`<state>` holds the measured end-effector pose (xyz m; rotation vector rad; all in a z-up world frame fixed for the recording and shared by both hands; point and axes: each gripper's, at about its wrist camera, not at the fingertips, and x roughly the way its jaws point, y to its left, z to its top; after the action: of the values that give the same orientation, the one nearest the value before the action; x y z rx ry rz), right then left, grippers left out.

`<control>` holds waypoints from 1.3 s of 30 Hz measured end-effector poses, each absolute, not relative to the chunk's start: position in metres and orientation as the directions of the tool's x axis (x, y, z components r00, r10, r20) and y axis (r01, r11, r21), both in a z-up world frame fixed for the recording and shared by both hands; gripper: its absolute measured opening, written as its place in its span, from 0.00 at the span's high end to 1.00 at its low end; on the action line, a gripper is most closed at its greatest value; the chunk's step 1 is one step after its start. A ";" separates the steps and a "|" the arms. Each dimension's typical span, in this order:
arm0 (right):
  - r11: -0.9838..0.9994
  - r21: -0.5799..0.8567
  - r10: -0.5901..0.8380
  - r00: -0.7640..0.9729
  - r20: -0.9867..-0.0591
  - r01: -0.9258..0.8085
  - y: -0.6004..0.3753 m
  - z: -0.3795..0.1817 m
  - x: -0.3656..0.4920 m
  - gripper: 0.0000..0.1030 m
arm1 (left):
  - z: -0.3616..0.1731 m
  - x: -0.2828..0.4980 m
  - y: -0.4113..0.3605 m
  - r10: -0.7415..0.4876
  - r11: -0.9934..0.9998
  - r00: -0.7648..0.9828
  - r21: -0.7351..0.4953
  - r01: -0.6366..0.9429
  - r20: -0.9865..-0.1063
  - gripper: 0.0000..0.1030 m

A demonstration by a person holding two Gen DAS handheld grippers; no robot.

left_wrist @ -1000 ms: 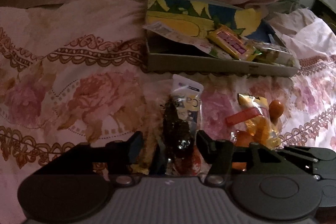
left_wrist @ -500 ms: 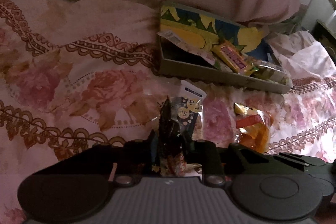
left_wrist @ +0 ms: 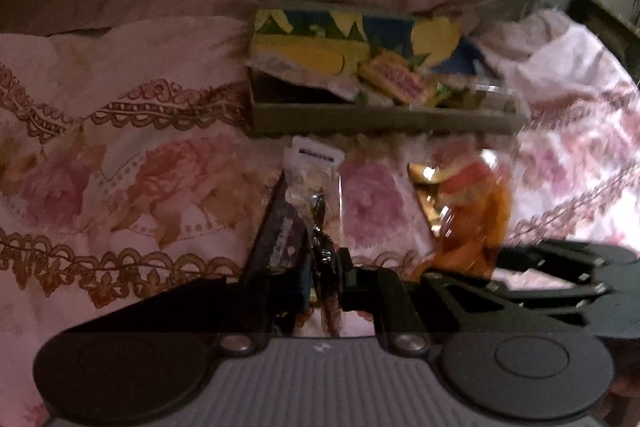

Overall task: Organize snacks
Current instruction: 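Carry dark packet with left tool while right tool carries orange bag to tray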

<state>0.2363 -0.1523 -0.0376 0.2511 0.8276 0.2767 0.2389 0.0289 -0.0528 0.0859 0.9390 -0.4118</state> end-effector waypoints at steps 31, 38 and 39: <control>0.950 0.300 0.251 0.770 -0.587 -0.081 -0.237 0.016 0.330 0.49 | -0.004 0.315 0.004 -0.503 0.863 0.622 -0.383 0.329 -0.600 0.89; 0.937 0.346 0.238 0.797 -0.556 -0.038 -0.244 0.004 0.365 0.49 | -0.011 0.368 -0.012 -0.518 0.835 0.685 -0.476 0.275 -0.512 0.89; 0.937 0.346 0.237 0.796 -0.558 -0.037 -0.242 0.002 0.371 0.49 | -0.015 0.373 -0.012 -0.517 0.834 0.688 -0.481 0.270 -0.510 0.89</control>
<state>0.3708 -0.2421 0.0018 0.3291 0.6366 0.1499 0.3729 -0.0122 -0.0153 -0.3880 0.6817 -0.4525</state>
